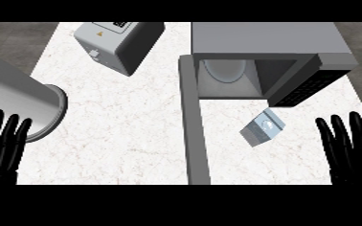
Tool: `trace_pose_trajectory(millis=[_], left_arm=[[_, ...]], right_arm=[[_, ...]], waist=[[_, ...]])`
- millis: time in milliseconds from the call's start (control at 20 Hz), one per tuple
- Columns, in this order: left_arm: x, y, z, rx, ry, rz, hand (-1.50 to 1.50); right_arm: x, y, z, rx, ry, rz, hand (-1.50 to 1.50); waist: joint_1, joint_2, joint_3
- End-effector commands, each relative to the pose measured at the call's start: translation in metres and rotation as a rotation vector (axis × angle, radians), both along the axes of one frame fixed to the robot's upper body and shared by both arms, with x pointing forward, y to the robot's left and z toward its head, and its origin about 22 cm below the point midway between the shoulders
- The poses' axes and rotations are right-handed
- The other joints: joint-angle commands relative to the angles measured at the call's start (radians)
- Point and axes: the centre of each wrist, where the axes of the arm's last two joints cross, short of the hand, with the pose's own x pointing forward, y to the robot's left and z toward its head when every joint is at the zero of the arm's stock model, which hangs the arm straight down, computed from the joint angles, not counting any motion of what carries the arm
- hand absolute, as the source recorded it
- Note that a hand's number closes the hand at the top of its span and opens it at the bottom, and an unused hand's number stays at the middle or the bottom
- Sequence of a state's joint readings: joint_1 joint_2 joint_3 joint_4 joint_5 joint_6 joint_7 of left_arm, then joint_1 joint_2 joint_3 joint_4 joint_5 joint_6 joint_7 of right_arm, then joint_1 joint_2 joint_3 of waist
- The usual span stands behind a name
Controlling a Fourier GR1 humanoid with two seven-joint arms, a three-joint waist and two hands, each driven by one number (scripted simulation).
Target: Pick up the milk, place it into the microwave and close the microwave
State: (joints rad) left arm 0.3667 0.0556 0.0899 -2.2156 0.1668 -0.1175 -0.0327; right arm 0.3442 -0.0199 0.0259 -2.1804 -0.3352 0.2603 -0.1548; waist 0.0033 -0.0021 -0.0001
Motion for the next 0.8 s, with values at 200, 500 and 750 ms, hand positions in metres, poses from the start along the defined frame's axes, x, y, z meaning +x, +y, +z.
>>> trace_pose_trajectory(millis=[200, 500, 750], left_arm=[[-0.018, -0.013, 0.002, -0.001, -0.015, 0.021, -1.50], [-0.029, -0.012, 0.002, -0.006, -0.010, -0.007, -1.50], [-0.034, 0.007, -0.007, 0.009, 0.007, -0.020, -1.50]], right_arm=[[0.021, -0.003, -0.028, -0.032, 0.006, -0.145, -1.50], [0.052, -0.017, -0.058, -0.038, 0.040, -0.193, -1.50], [0.055, -0.026, -0.074, -0.066, 0.072, -0.250, -1.50]], waist=[[0.001, 0.001, 0.000], [0.005, 0.002, 0.001], [0.003, 0.002, 0.000]])
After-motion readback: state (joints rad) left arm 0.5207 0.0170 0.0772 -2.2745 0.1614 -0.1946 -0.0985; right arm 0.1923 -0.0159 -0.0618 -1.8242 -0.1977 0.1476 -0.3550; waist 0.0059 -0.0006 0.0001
